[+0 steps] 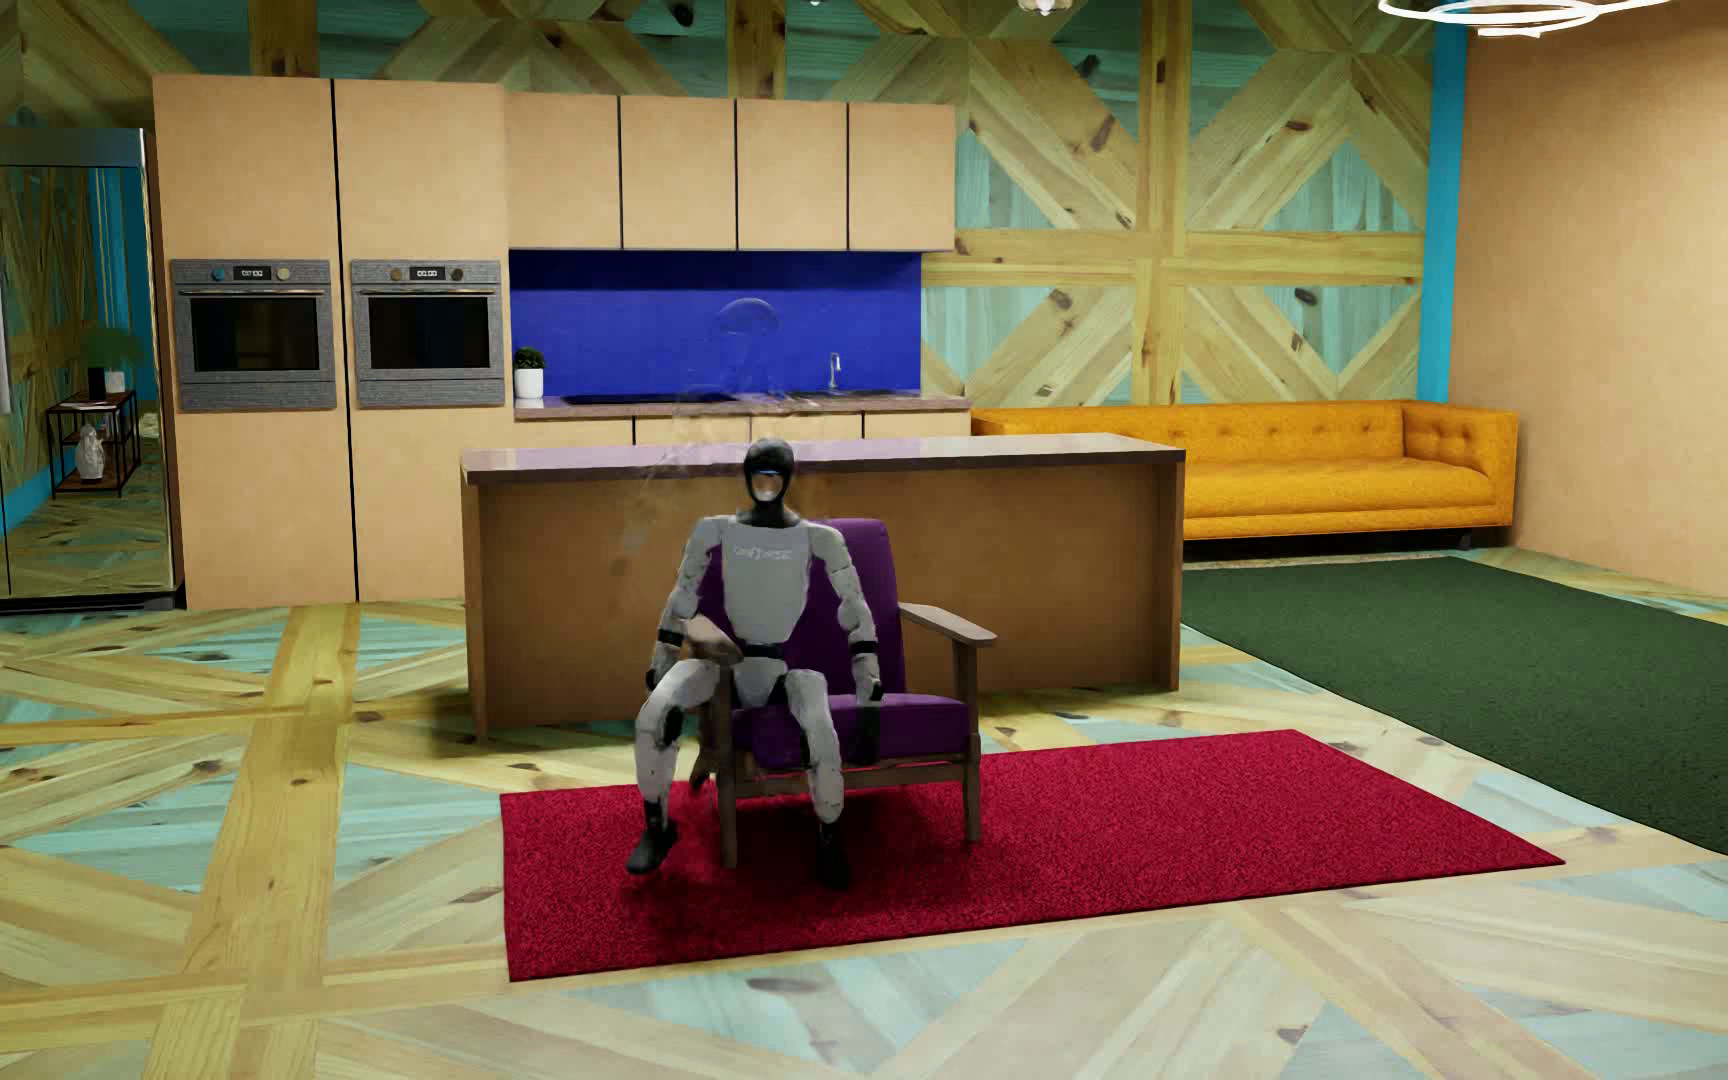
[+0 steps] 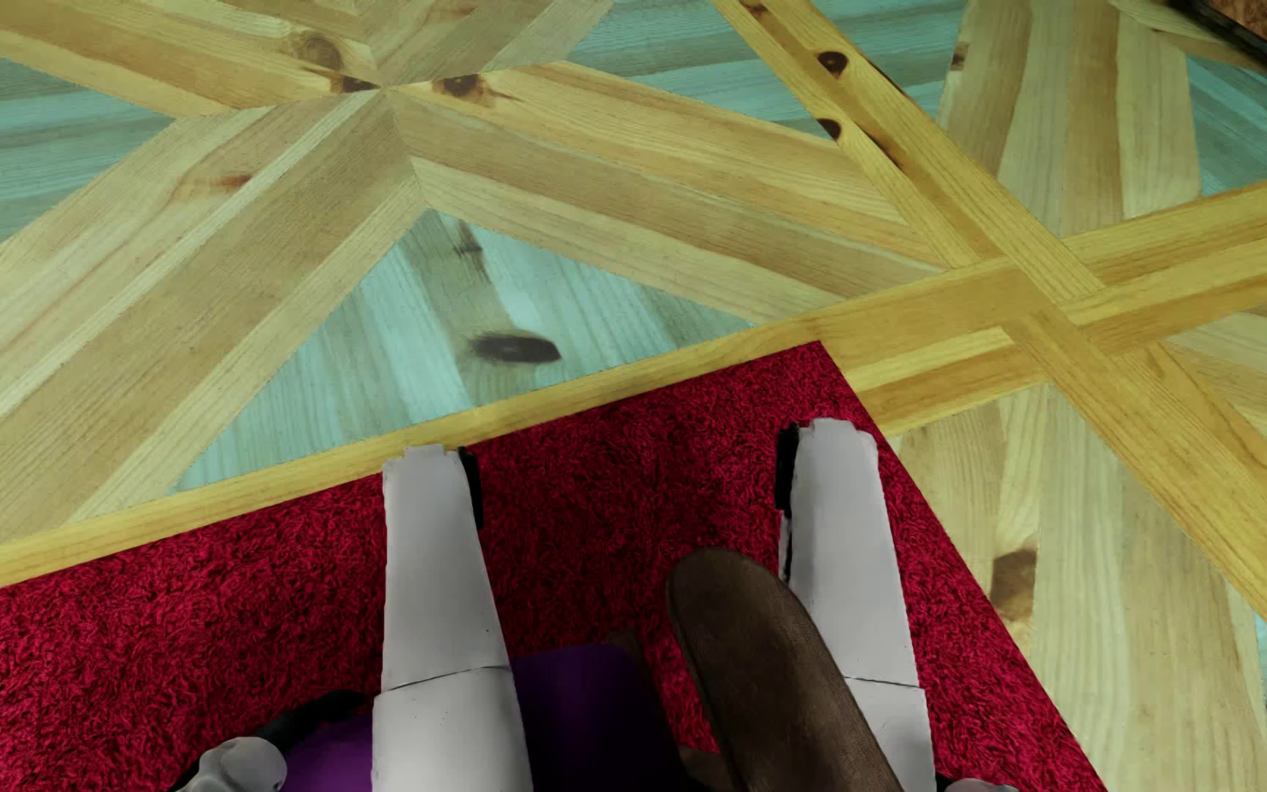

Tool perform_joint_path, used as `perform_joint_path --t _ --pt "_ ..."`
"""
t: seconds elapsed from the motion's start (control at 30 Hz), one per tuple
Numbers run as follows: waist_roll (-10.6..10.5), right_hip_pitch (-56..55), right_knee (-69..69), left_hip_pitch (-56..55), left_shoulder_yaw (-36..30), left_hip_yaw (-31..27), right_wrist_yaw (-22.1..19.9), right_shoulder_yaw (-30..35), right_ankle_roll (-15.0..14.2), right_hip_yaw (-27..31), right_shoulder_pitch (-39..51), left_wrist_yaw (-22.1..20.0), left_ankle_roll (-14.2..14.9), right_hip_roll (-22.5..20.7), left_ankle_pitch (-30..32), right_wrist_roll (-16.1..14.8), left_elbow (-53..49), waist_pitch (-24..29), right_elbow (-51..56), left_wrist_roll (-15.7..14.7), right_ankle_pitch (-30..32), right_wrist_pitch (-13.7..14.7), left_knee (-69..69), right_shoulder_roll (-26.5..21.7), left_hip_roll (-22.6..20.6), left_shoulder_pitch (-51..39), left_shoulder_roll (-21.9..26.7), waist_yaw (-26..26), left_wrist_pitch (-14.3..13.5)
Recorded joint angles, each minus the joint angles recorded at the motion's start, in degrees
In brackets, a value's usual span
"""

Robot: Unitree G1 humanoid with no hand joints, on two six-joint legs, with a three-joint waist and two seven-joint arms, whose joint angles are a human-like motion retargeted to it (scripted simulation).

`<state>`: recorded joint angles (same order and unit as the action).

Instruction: Get up from the chair

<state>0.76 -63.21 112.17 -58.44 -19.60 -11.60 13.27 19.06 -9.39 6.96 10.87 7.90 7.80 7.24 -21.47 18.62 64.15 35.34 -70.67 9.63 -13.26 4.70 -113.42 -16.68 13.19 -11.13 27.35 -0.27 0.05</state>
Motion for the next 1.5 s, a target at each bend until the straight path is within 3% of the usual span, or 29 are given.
perform_joint_path --t 0.03,0.07,0.17,0.2,0.27,0.37,0.4,0.47,0.57,0.6,0.63,0.7,0.73,0.8,0.87,0.93,1.0,1.03,1.07,1.1,1.17,1.27,1.4,1.5 --pt "0.03 0.31 0.0 0.43 0.33 0.13 3.07 0.69 -0.04 -0.05 -2.07 3.11 0.02 0.17 0.08 3.82 0.58 -0.36 0.2 4.04 0.35 1.13 0.11 1.03 0.09 2.4 -0.35 0.0 -1.41" --pt "0.01 0.67 -0.11 0.66 1.42 0.24 3.44 0.05 -0.15 -0.12 -4.46 5.36 0.02 0.18 0.19 3.52 0.23 -0.71 0.75 5.28 0.45 0.93 0.19 1.73 0.3 5.07 -0.8 0.02 -2.04" --pt "-0.03 1.34 -0.29 0.95 5.74 0.2 2.42 -4.63 -0.55 0.14 -10.96 3.87 0.32 0.6 0.6 -4.22 -0.64 -1.81 5.3 0.83 0.32 -0.1 0.3 2.43 0.21 12.1 -4.26 -0.03 -0.84" --pt "-0.07 1.57 -0.35 1.2 6.66 0.1 0.72 -4.99 -0.65 0.24 -11.81 1.62 0.36 0.56 0.62 -5.06 -1.18 -2.06 7.1 -0.02 0.33 -0.39 0.35 2.76 0.13 13.61 -5.67 -0.11 -0.36" --pt "0.0 2.07 -0.53 1.74 7.34 0.1 -0.43 -4.99 -0.32 0.21 -11.08 1.24 0.04 0.16 0.63 -4.14 -2.16 -2.47 5.73 -0.43 0.47 0.32 0.5 3.23 -0.24 14.67 -7.6 -0.21 -0.63" --pt "0.16 2.48 -0.51 2.1 5.54 -0.03 -0.94 -3.54 -0.05 0.26 -9.44 4.44 -0.39 -0.27 0.69 -4.25 -3.38 -2.88 4.69 1.79 0.54 0.64 0.55 1.79 -0.98 13.12 -7.0 0.04 -2.8" --pt "0.21 2.46 -0.47 2.1 4.9 -0.09 -1.89 -3.66 0.06 0.27 -8.84 2.48 -0.42 -0.23 0.8 -4.31 -4.15 -3.0 4.99 2.57 0.56 0.75 0.59 0.95 -1.24 12.54 -6.19 0.03 -2.38" --pt "0.27 2.39 -0.47 1.99 4.23 -0.14 -1.69 -3.9 0.18 0.25 -7.87 6.44 -0.48 -0.37 1.01 -6.78 -4.69 -3.31 6.13 4.63 0.46 0.48 0.59 -0.65 -1.38 11.3 -4.48 0.11 -3.66" --pt "0.4 2.13 -0.41 1.47 3.43 -0.28 -0.28 -5.38 -0.01 0.21 -6.67 17.17 -0.7 -0.48 1.69 -11.67 -8.49 -3.62 13.05 7.32 0.39 0.17 0.54 -3.18 -1.4 10.64 -0.96 0.13 -6.91" --pt "0.44 1.97 -0.5 1.14 3.32 -0.42 -2.04 -6.15 -0.07 0.24 -5.56 15.66 -0.76 -0.54 2.13 -14.19 -11.27 -3.4 16.62 7.12 0.54 0.59 0.55 -4.4 -1.51 10.1 1.12 0.15 -7.45" --pt "0.69 1.5 -0.55 0.72 3.31 -0.48 -3.59 -6.14 -0.05 0.26 -4.57 16.85 -0.89 -0.65 2.45 -16.69 -14.71 -3.58 21.33 6.98 0.79 0.07 0.62 -5.42 -1.52 9.97 3.68 0.28 -6.58" --pt "0.61 0.99 -0.69 0.03 2.81 -0.79 -10.67 -6.2 -0.75 0.38 -2.01 7.12 -1.03 -0.13 3.07 -20.47 -23.16 -3.62 31.92 2.45 1.28 1.05 0.83 -8.54 -2.28 8.59 8.77 0.4 -4.14" --pt "0.76 0.65 -0.62 -0.34 1.8 -0.93 -15.88 -5.14 -0.91 0.38 0.15 0.02 -1.09 -0.02 3.26 -21.68 -27.68 -3.12 37.31 1.01 1.51 2.5 0.8 -10.39 -2.47 6.19 10.98 0.63 -3.36" --pt "0.78 -0.06 -0.38 -1.34 -3.36 -1.3 -22.38 -1.03 -1.32 0.45 5.4 -12.53 -0.97 0.5 3.55 -21.44 -37.7 -2.27 47.29 -0.49 1.58 5.57 0.63 -15.71 -2.93 -0.55 15.04 0.89 -4.78" --pt "0.68 -0.89 -0.13 -2.67 -12.19 -1.98 -19.52 6.16 -1.48 0.45 13.08 -18.91 -0.48 0.99 4.24 -18.73 -46.92 -1.21 54.88 0.36 1.39 7.34 0.58 -21.8 -3.38 -9.9 18.31 0.89 -6.5" --pt "0.47 -2.21 0.15 -4.09 -23.29 -2.45 -11.05 15.79 -1.69 0.64 21.9 -13.69 0.23 1.26 4.15 -15.22 -52.58 0.15 60.41 3.39 1.2 8.93 0.64 -26.33 -3.65 -21.78 19.92 0.91 -9.53" --pt "0.26 -3.8 0.42 -5.86 -34.88 -2.51 -0.78 24.5 -1.96 0.74 30.12 -5.85 0.3 1.53 3.54 -13.46 -54.36 2.2 63.11 5.29 0.59 8.88 0.59 -28.42 -3.88 -33.32 19.34 0.94 -11.79" --pt "0.31 -5.0 0.58 -7.19 -39.69 -2.57 -4.13 27.92 -2.16 0.85 32.75 -3.93 0.72 1.41 3.27 -13.84 -54.19 3.06 62.92 6.69 0.2 10.07 0.38 -28.82 -3.63 -37.83 18.5 1.02 -13.46" --pt "0.36 -6.22 0.9 -8.24 -43.48 -2.76 -10.1 29.02 -2.24 1.09 34.86 -11.19 1.41 1.69 2.86 -14.76 -53.19 4.72 62.47 7.22 -0.18 11.39 0.2 -29.43 -3.7 -41.25 17.66 0.9 -13.95" --pt "0.27 -7.54 1.2 -9.53 -44.75 -2.97 -12.66 28.9 -2.35 1.25 36.17 -15.99 1.64 1.89 2.44 -15.71 -53.57 6.28 63.52 6.62 -0.63 11.79 -0.03 -30.4 -3.84 -42.6 18.23 0.75 -13.61" --pt "0.07 -11.21 1.81 -13.42 -47.3 -3.42 -17.78 30.4 -2.87 1.53 38.86 -20.27 1.54 1.61 1.94 -17.8 -58.92 8.71 68.22 4.77 -1.44 13.09 -0.73 -33.09 -4.22 -46.11 22.11 0.75 -13.89" --pt "-0.47 -17.49 2.8 -19.91 -51.4 -4.22 -25.31 32.01 -3.99 2.32 42.77 -30.11 2.03 2.15 0.57 -20.32 -63.69 12.11 75.05 3.48 -3.38 15.25 -1.46 -37.79 -4.94 -50.63 26.04 0.84 -15.02" --pt "-1.3 -22.71 1.67 -24.52 -52.95 -3.58 -29.01 35.68 -3.98 2.8 49.0 -35.43 2.71 2.52 -1.93 -20.85 -67.23 14.87 78.69 3.1 -6.57 17.21 0.44 -41.58 -5.06 -53.95 29.84 0.62 -17.43" --pt "-1.63 -19.34 -5.01 -21.18 -51.52 -1.81 -27.71 35.24 -2.47 1.55 47.97 -33.78 1.89 1.52 -2.23 -19.18 -63.27 14.67 75.14 4.14 -7.52 16.98 7.4 -39.04 -5.31 -52.01 27.4 0.62 -17.65"
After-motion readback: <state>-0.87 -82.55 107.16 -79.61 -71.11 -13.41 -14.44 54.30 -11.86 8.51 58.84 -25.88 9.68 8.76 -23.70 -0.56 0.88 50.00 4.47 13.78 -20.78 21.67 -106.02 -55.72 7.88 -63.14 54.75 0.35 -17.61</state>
